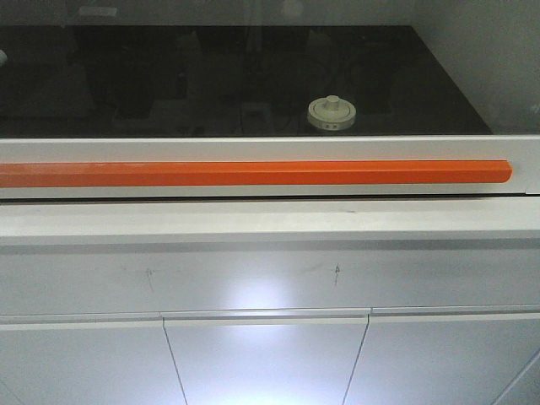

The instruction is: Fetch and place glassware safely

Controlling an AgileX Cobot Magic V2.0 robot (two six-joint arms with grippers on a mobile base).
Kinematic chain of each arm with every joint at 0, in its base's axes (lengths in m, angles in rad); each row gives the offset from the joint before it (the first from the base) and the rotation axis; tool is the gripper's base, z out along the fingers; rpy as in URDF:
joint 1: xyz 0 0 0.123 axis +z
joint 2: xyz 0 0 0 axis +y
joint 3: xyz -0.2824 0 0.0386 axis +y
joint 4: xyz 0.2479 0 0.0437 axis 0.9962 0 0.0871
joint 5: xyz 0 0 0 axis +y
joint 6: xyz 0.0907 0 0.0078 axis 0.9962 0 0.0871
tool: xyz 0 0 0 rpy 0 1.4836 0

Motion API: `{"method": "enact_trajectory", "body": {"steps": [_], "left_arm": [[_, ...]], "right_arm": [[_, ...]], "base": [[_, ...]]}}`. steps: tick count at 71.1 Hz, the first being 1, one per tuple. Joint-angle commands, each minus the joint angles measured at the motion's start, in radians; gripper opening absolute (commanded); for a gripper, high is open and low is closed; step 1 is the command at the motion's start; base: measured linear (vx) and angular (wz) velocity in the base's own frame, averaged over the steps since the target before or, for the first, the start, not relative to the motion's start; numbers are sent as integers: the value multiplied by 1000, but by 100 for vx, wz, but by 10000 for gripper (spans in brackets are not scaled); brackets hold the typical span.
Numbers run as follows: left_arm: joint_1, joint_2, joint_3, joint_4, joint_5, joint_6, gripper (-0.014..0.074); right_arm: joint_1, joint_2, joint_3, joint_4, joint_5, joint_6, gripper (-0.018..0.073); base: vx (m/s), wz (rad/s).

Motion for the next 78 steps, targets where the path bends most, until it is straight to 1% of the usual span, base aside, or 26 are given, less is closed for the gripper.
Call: {"method": "enact_trajectory", "body": {"steps": [1,20,36,41,46,54,61,65,68,78], "left_arm": [[3,-12,31,-4,-78,-2,-7],[3,-12,31,-4,-80,-2,-7],[3,-12,31,-13,-127,-2,-7],[3,-12,31,-12,-164,-2,-7],[3,-12,31,-12,-225,-3,-7],[3,-12,26,-13,-408,-12,-7],[3,-12,9,-13,-525,-67,-7],[3,-12,-12,-12,-556,-89,-7],[3,-12,-39,-12,-555,-97,-7],[3,-8,-173,-12,-549,-100,-7]], "right_arm": [[-4,-12,20,-5,-78,-11,-3],[-4,-12,20,-5,-83,-11,-3],[-4,-12,19,-5,-97,-11,-3],[-4,-12,19,-5,-98,-11,-3],[-4,-12,19,-5,-114,-11,-3],[-4,-12,19,-5,-192,-11,-3],[-4,-12,12,-5,-301,-11,-3],[-4,-12,-5,-5,-352,-12,-3],[-4,-12,-25,-5,-369,-12,-3],[-4,-10,-162,-5,-359,-12,-3]], "base": [[0,0],[0,0],[0,0],[0,0],[0,0],[0,0],[0,0],[0,0],[0,0],[0,0]]}}
